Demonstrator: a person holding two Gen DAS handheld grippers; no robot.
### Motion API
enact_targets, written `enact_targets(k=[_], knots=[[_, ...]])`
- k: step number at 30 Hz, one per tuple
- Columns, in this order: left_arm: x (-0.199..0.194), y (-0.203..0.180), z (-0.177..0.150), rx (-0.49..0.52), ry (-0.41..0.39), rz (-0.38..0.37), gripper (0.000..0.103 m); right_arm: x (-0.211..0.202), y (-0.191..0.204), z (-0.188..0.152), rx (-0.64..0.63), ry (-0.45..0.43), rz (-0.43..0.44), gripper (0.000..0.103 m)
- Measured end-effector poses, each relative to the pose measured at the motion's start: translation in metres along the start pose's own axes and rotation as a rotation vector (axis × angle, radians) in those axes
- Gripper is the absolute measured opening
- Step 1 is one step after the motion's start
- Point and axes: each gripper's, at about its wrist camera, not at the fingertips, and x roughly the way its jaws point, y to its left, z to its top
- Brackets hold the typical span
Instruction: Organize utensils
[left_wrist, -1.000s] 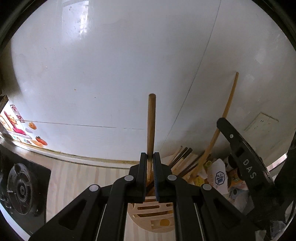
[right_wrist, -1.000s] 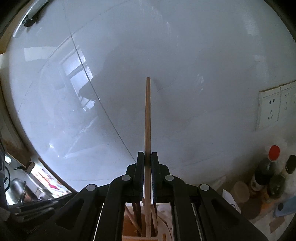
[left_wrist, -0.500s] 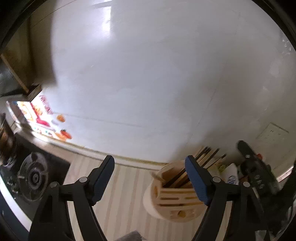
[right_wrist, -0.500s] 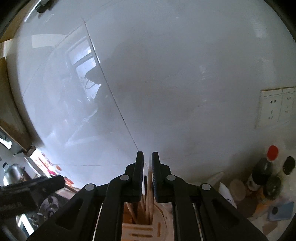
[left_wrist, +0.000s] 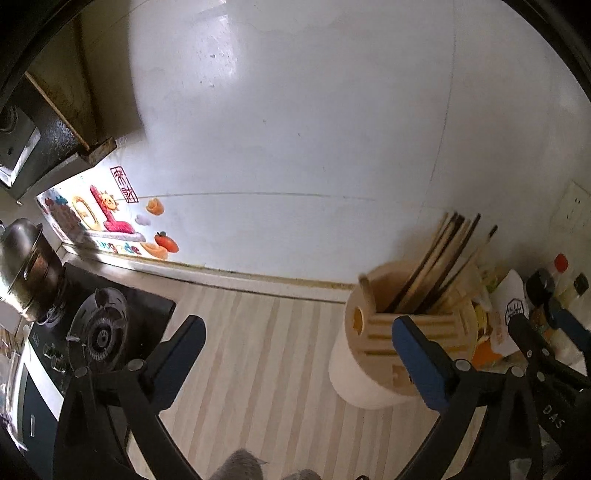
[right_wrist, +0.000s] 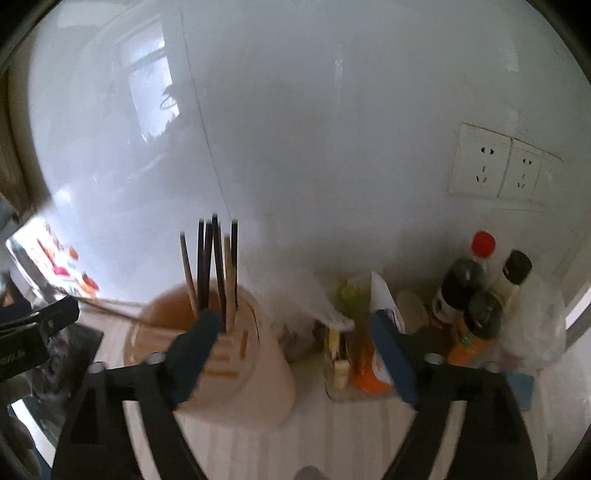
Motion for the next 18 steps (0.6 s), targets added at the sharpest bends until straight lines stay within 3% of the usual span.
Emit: enact_targets(k=[11,18], knots=[[-0.042,-0.001,-0.029,-0.023,-0.025,0.014,0.103,-0.035,-0.004,-0.007,-0.058,0.013,-0.082,0.102],[-0.100,0.007,-0.049,-0.003,-0.095,-0.015,0.103,-0.103,-0.004,-0.017,-0.076,-0.069,-0.150,0.103]])
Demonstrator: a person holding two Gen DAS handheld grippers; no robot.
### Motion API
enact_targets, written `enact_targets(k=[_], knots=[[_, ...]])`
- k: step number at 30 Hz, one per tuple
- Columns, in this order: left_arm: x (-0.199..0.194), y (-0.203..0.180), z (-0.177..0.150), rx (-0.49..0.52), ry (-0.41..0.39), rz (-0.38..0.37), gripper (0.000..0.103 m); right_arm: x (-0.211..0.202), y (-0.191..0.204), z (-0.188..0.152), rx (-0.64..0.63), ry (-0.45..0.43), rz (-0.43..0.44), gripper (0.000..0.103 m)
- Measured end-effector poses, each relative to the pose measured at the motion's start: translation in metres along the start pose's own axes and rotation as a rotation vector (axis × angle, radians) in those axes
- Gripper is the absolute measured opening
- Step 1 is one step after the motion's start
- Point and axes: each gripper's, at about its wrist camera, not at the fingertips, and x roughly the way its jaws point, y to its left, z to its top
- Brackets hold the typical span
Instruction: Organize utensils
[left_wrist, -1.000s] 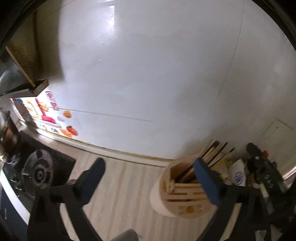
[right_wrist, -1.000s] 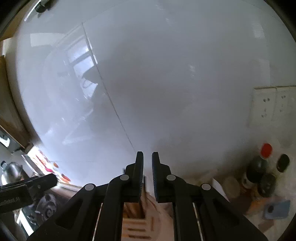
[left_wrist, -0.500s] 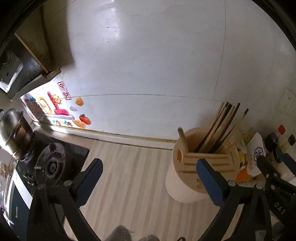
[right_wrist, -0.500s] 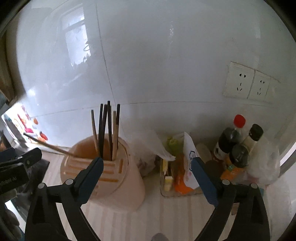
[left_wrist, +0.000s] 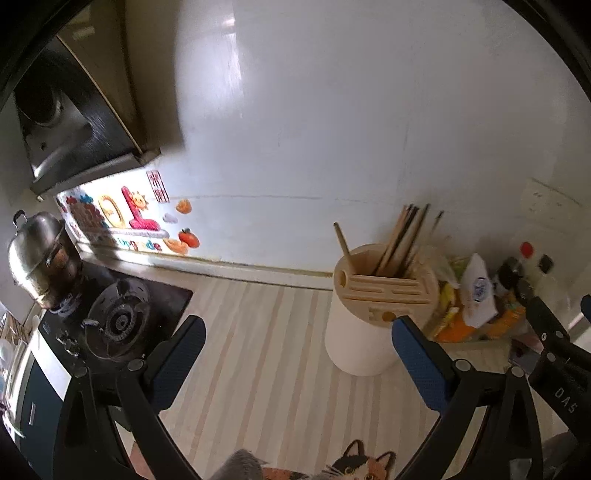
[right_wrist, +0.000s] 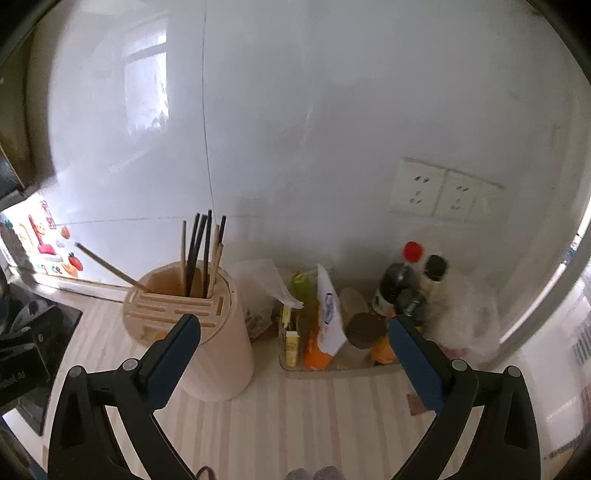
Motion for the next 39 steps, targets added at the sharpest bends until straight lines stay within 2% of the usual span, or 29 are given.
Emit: enact_targets(k=[11,20,27,39], knots=[[-0.092,0.032,-0.035,0.032,-0.083,-0.070,0.103,-0.126,-0.005,-0.022,0.048,-0.084,-0.035,0.103],[-0.141,0.047,-0.054,0.041,-0.126,-0.091,0.103,-0.205,0.003,-0.045,0.056,-0.134,-0.037,0.103],[-0.153,0.050,-0.062,0.029,-0.132,-0.100,0.103,-0.233,0.005,-0.055,0.060,-0.148,-0.038,0.103],[-0.151,0.050,-0.065,0.029,-0.132,-0.080,0.103,-0.233,0.003,-0.057,0.052,-0.143,-0.038,0.103]])
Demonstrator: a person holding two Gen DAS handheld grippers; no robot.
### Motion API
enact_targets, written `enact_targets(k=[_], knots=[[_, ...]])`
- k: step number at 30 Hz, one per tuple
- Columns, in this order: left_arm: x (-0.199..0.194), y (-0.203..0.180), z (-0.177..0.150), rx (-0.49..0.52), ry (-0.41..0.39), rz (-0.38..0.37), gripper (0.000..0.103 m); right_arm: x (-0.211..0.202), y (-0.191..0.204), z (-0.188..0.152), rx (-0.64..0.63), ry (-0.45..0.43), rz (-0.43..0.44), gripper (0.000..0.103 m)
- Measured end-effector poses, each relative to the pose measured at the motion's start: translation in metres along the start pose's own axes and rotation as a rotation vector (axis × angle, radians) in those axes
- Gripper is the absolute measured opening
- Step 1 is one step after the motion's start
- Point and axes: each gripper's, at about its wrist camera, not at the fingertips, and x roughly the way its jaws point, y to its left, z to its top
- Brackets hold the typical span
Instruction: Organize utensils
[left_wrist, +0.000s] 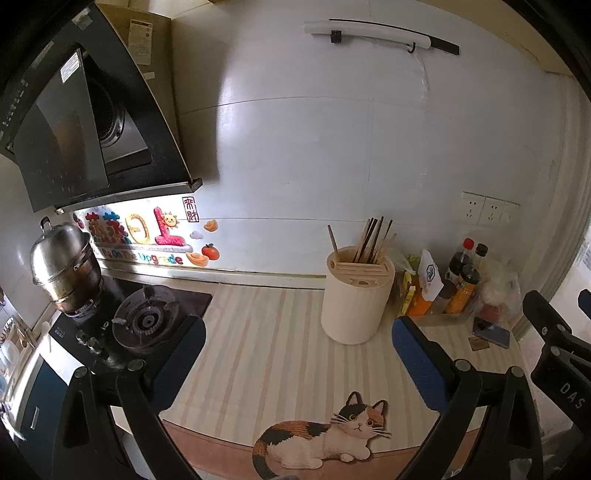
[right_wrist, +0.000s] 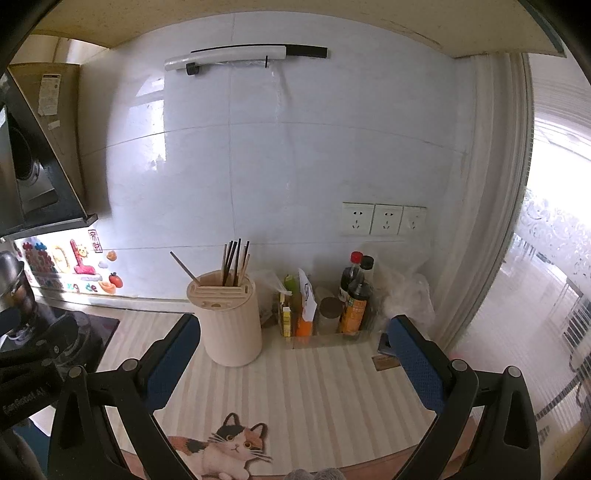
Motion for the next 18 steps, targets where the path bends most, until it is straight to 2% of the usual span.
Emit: enact_targets(k=[18], knots=[[0.0014,-0.0009,-0.0029,0.010,-0.001,0.000,0.103,0.0036,-0.0017,-0.0029,0.001,0.009,0.005,0.103]])
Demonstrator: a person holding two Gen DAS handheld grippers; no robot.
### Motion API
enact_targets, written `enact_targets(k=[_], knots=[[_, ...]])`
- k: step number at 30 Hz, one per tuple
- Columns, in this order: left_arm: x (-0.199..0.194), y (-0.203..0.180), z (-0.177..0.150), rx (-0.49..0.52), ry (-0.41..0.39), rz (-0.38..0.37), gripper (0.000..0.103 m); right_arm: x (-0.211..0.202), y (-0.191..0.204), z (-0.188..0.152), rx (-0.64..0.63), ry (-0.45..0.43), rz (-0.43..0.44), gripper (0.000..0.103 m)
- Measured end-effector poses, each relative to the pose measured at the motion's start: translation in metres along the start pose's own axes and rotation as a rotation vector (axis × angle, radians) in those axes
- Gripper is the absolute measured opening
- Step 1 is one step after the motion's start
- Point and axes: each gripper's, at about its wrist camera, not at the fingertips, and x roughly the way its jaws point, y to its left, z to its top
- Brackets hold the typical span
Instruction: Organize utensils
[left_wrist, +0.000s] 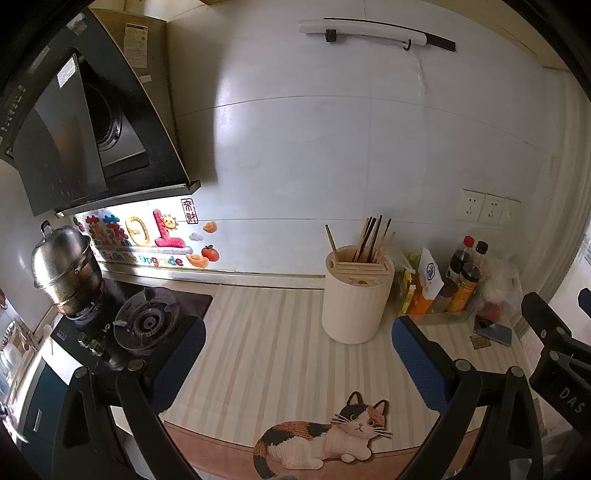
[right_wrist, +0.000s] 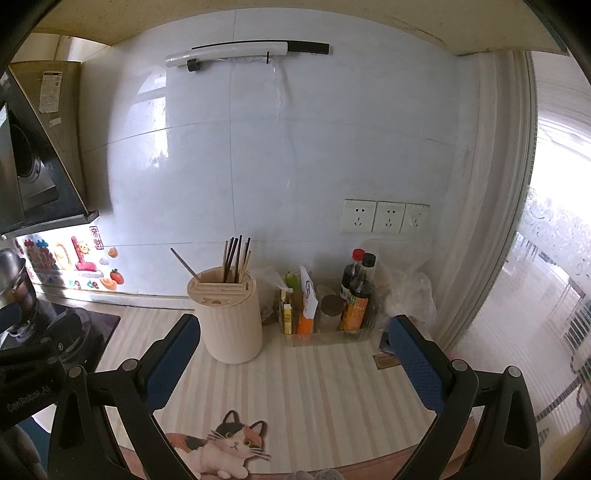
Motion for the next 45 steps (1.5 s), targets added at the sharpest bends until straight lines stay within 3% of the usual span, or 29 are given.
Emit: enact_targets(k=[45], knots=[[-0.002,-0.005,-0.001,0.012,0.002,-0.010,0.103,-0.002,-0.010,-0.003,-0.017,0.008,0.018,0.103]])
